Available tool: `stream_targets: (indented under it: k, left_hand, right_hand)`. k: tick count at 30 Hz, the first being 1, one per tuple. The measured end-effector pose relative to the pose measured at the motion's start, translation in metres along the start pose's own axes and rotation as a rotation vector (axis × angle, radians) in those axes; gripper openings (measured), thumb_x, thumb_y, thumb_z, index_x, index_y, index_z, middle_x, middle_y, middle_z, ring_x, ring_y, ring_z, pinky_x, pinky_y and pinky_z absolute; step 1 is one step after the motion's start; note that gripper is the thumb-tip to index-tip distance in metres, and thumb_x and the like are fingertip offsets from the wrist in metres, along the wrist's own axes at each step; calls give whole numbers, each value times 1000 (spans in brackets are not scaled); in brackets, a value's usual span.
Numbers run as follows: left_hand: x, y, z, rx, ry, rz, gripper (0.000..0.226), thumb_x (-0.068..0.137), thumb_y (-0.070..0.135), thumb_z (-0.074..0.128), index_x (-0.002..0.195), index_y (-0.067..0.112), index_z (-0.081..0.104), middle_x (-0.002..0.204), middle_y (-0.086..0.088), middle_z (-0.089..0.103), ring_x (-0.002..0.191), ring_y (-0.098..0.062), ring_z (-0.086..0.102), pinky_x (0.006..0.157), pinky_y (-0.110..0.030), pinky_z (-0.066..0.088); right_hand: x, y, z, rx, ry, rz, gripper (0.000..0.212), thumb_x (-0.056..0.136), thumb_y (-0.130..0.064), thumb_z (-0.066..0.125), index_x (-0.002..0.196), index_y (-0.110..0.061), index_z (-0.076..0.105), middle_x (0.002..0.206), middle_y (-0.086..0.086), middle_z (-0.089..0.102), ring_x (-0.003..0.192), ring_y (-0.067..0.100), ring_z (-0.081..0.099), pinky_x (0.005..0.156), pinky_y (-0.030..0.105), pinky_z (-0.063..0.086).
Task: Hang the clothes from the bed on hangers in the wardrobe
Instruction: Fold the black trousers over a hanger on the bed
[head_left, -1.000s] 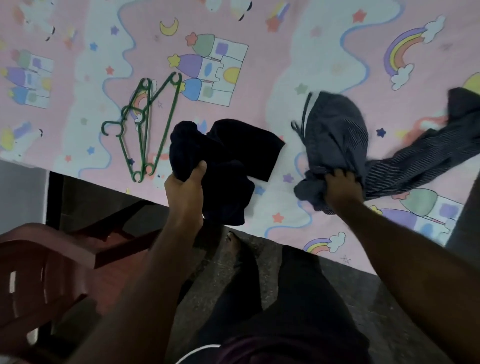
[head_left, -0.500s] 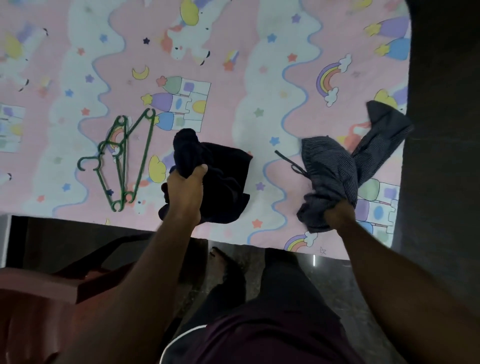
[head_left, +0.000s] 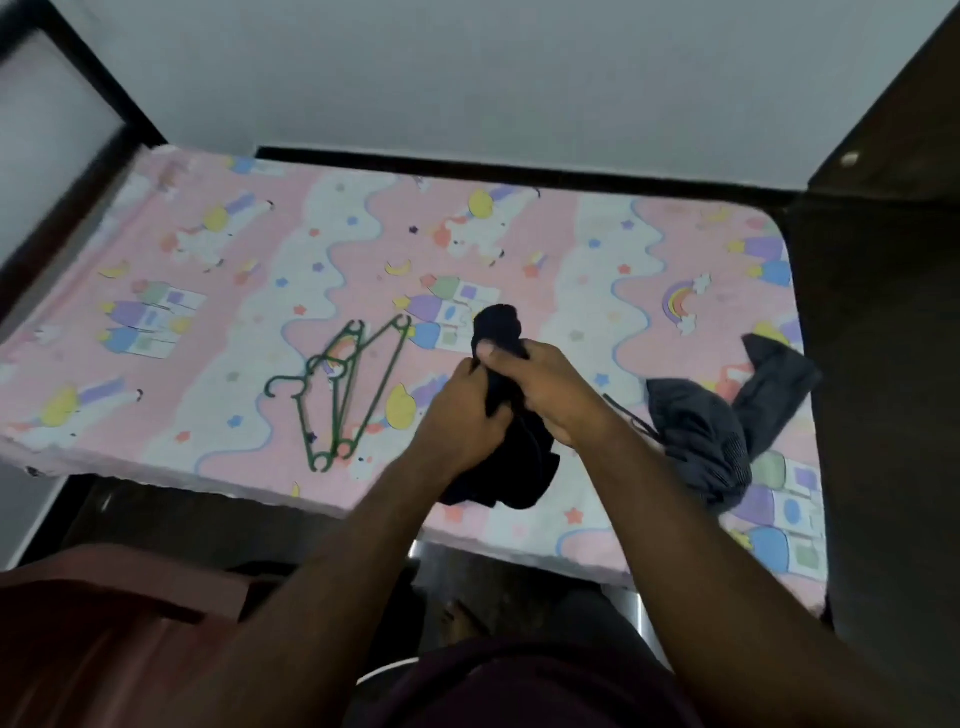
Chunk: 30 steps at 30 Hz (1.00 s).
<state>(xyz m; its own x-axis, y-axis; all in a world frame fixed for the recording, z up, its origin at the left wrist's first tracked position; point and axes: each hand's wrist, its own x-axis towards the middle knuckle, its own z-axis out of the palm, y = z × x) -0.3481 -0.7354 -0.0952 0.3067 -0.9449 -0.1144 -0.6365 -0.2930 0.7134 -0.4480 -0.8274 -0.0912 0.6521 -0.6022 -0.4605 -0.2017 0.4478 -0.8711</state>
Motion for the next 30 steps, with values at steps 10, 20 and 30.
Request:
stream_targets:
  k: [10,20,30]
  left_hand:
    - [-21,-42,-116,-221,191,-112,81,82,24,77,149,21,32,142,7,39,124,-9,41,97,-27,38]
    - [11,64,-209,-124,476,224,21,87,16,65,82,28,49,75,9,58,66,0,55,59,-21,40]
    - [29,62,-244,-85,302,10,28,76,28,82,100,22,69,92,4,73,83,-9,70,84,-35,57]
  right_hand:
    - [-16,-90,45,-556,-216,-236,14,91,1,61,103,4,68,107,22,70,98,27,68,93,42,52]
    - [-55,-250,74,-956,-235,-619,29,83,-27,78,107,-19,65,100,-6,71,92,9,67,78,22,53]
    - [-72,-377,46,-1034,139,-1056,11,88,-32,70,93,-23,65,92,-8,65,88,11,61,71,22,44]
